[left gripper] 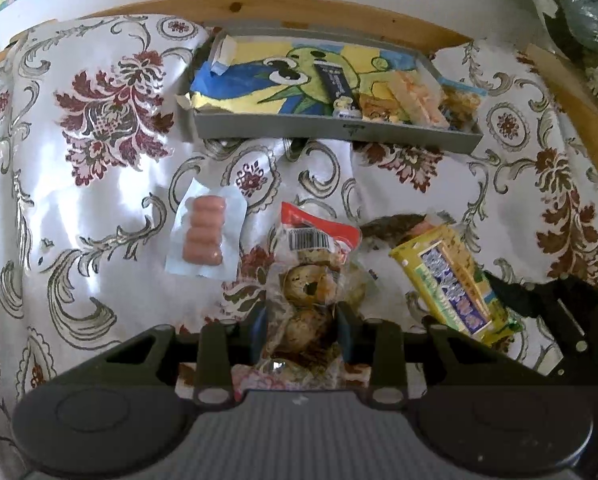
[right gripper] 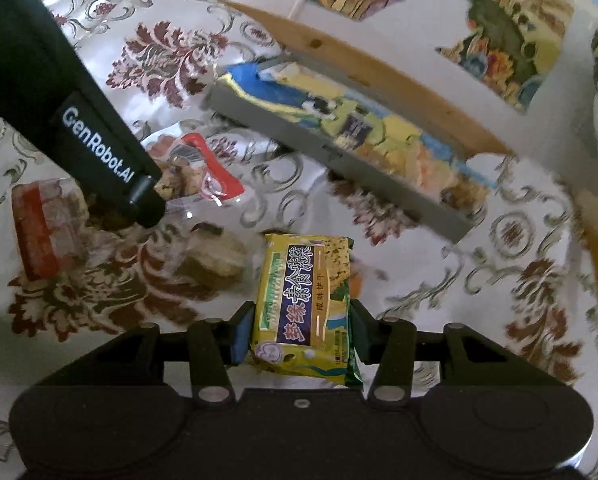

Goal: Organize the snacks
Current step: 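Lift cookie bag with left tool while right carries biscuit pack to tray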

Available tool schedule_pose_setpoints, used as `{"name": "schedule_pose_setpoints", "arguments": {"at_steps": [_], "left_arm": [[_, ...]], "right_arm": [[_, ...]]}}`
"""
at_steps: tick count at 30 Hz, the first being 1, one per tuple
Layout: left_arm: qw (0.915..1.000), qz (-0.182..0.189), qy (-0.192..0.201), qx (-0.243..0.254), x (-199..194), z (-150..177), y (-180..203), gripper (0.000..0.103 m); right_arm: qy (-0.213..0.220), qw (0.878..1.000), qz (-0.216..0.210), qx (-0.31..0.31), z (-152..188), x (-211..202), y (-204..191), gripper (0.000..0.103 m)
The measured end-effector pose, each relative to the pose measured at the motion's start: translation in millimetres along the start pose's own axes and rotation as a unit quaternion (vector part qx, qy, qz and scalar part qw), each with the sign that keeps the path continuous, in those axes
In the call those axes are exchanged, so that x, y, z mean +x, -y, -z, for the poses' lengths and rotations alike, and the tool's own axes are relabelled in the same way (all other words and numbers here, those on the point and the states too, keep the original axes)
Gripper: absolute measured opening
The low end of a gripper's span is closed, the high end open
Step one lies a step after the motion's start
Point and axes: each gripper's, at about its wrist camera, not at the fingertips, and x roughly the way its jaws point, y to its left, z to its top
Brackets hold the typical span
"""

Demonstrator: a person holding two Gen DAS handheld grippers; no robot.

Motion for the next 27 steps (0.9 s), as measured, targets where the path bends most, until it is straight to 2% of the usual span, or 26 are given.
{"name": "schedule_pose_setpoints", "arguments": {"at_steps": [9,16,23,27], "left_arm": [[0.9996,0.002,0.029,-0.008,-0.7,-34.1,6.0,0.039],[0.9976,-0.002,0.062,-0.03,6.8,-77.7,8.3,0.039],[0.9933,-0.005,0.089,-0.073,34.2,-132.8,10.6,0.039],[0.9892,-0.017,0.115,-0.089,54.9,-159.0,13.8,0.039]], "right_arm": [[0.063,0.998,0.015,-0.017,-31.9,-0.2,24.4,0.05],[0.111,0.993,0.029,-0.031,-70.0,29.9,63.2,0.05],[0.139,0.99,0.024,0.029,-98.3,76.2,112.7,0.05],[0.155,0.986,0.015,0.066,-109.1,97.8,128.1,0.05]]}}
